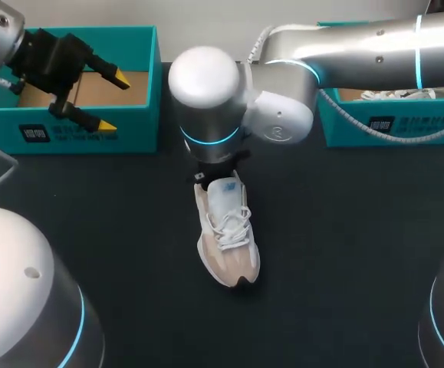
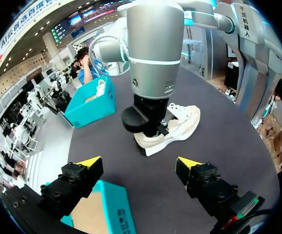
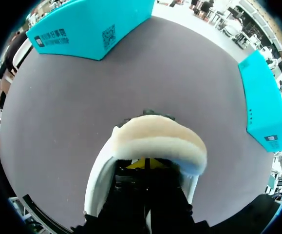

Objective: Take the shoe out of the shoebox, open the shoe tongue, remove and reinsert the insole, then place the shoe into the shoebox

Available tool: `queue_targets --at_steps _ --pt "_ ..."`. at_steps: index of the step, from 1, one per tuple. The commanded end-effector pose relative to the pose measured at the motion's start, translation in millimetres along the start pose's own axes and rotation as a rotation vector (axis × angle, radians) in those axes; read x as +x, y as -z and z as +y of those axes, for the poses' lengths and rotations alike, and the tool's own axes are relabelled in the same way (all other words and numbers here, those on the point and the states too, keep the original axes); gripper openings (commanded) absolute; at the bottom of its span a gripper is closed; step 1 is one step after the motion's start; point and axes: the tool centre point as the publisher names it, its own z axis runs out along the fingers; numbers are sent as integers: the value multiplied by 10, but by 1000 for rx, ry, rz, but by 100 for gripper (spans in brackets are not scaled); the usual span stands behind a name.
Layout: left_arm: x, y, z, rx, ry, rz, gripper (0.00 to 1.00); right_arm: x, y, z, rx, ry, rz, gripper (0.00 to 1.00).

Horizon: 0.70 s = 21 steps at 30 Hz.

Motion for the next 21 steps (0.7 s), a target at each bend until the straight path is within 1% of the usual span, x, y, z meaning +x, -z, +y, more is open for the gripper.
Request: queue_targets --at_steps 1,3,4,8,10,14,17,18,19,20,21 --pt "2 5 2 -2 0 2 100 18 -61 -12 3 -4 9 0" --pt "2 5 2 -2 0 2 100 3 -26 -28 5 3 -1 0" --pt "2 5 2 -2 0 2 100 -12 18 -30 -9 -6 -17 0" --pt "2 5 2 -2 0 2 100 -30 192 -28 -26 -20 -23 0" --pt "2 5 2 -2 0 2 100 -45 178 -47 -28 -25 -16 0" --pt "2 5 2 -2 0 2 100 -28 246 -99 18 -30 28 0" --pt "2 5 2 -2 0 2 100 -50 411 -161 64 -49 38 0" --pt "2 5 2 -2 0 2 100 -64 458 -188 101 -38 35 0" --pt "2 5 2 -2 0 2 100 -36 536 -190 122 -39 48 0" --pt "2 5 2 -2 0 2 100 -43 584 -207 126 -51 34 0" --pt "2 5 2 -2 0 2 100 -70 603 -247 158 -46 43 0"
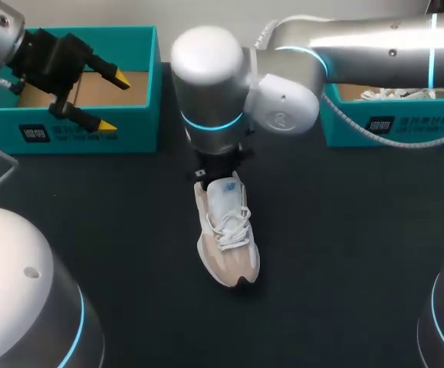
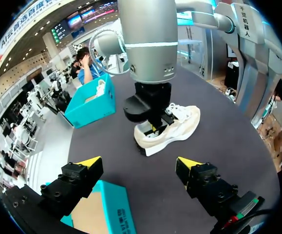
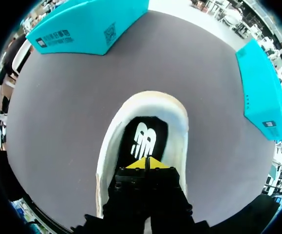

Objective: Take the shoe out of the shoebox, open the shoe tongue, remove and reinsert the insole, then place the shoe into the shoebox

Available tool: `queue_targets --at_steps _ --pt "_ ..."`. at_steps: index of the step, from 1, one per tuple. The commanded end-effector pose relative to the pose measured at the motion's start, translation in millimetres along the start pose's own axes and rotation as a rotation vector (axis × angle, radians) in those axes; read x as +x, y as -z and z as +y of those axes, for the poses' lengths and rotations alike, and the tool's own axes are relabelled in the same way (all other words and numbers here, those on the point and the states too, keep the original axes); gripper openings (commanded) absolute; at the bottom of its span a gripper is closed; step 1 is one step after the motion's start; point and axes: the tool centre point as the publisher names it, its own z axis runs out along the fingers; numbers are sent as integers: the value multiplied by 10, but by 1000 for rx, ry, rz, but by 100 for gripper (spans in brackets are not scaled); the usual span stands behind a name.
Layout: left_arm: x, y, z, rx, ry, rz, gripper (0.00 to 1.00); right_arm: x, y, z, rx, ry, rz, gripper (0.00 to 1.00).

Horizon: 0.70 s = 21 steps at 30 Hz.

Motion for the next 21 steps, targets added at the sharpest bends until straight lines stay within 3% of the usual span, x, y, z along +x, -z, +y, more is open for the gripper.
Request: queue_targets --at_steps 1,6,15,19,20,21 --pt "1 6 2 -2 0 2 100 -91 238 -53 67 -4 6 0" --pt "1 6 2 -2 0 2 100 -43 322 -170 180 -4 59 0" --pt "1 6 2 -2 0 2 100 97 295 -294 276 -69 121 0" --pt "1 6 2 -2 0 2 100 102 286 -309 276 -84 130 0" --pt "1 6 2 -2 0 2 100 103 284 -309 273 -90 136 29" --pt "1 6 2 -2 0 2 100 104 283 -305 277 -86 133 49"
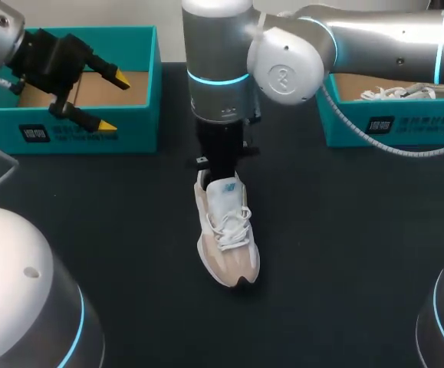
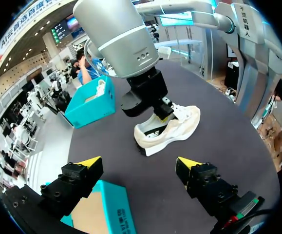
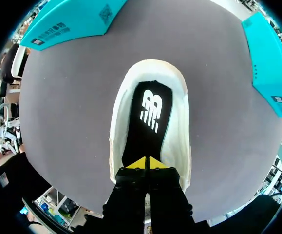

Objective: Take the shoe out of the shoebox, open the shoe tongue, remove and reinsert the insole, then place the shoe into the shoebox

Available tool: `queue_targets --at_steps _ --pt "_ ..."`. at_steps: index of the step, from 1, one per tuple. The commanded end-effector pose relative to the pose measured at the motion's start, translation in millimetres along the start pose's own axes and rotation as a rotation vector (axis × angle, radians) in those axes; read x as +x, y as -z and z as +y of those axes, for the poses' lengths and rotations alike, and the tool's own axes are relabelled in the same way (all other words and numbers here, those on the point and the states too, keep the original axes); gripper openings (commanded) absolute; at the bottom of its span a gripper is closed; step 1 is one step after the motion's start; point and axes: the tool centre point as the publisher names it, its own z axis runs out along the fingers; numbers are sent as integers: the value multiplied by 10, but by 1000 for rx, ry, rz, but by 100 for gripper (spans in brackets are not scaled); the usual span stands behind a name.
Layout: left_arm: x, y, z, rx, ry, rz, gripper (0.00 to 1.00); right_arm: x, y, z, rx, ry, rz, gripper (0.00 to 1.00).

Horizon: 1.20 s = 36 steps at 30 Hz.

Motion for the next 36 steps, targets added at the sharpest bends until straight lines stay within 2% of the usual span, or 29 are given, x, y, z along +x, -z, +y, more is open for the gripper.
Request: queue_targets --at_steps 1,2,12,21,25,36 --pt "1 6 2 -2 0 2 100 6 -20 20 0 2 5 95" --pt "1 6 2 -2 0 2 100 12 -17 26 -6 2 14 100" --pt "1 6 2 -2 0 2 100 37 -73 45 6 33 37 100" --pt "1 6 2 -2 0 2 100 54 60 7 -10 43 -2 100" --pt "1 6 2 -2 0 2 100 18 32 -36 -10 41 8 100" --pt "1 6 2 -2 0 2 100 -21 414 -270 -90 -35 -49 100"
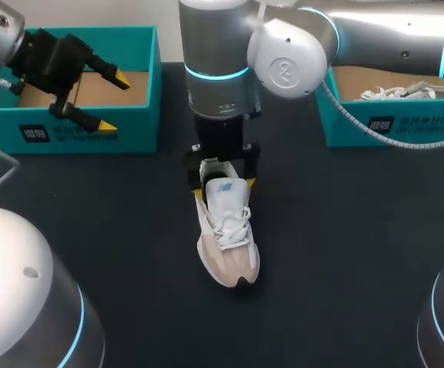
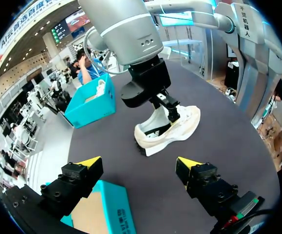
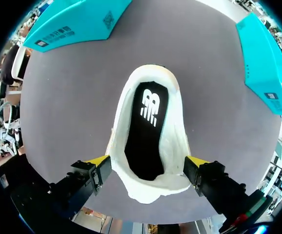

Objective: Take the shoe out of the shoebox, open the shoe tongue, remove and reinsert the insole, then place the shoe into the shoebox

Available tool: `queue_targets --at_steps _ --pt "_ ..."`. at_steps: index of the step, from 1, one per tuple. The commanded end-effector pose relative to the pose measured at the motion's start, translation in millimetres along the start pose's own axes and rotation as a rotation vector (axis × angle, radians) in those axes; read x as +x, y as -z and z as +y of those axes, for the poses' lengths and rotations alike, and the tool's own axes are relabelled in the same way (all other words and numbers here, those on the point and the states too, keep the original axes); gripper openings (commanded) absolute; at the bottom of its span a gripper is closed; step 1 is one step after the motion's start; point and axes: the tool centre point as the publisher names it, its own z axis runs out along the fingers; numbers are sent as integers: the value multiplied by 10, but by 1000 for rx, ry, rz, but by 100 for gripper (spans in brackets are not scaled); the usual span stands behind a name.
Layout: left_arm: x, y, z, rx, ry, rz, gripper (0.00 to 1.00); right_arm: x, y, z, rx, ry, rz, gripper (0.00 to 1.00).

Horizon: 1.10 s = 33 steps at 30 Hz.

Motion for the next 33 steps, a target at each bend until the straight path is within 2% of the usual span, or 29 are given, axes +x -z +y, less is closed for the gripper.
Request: queue_targets --at_steps 1,8,12,13,14,15,19,29,33 --pt "0 7 2 -2 0 2 100 -54 205 -157 -53 -20 -28 100" --pt "0 7 2 -2 0 2 100 -70 388 -327 -80 -57 -54 100" --pt "0 7 2 -2 0 2 100 -61 312 -434 -73 -54 -30 100" --pt "0 7 2 -2 0 2 100 -53 296 -450 -73 -53 -26 81" --pt "0 7 2 -2 0 2 100 -48 268 -465 -63 -55 -15 40" --pt "0 7 2 -2 0 2 100 -38 246 -476 -60 -53 -13 35" --pt "0 7 2 -2 0 2 100 -33 163 -469 -58 -55 1 33" --pt "0 7 2 -2 0 2 100 -20 75 -205 -80 -26 41 39" --pt "0 7 2 -2 0 2 100 -40 -75 -127 -80 -13 57 40"
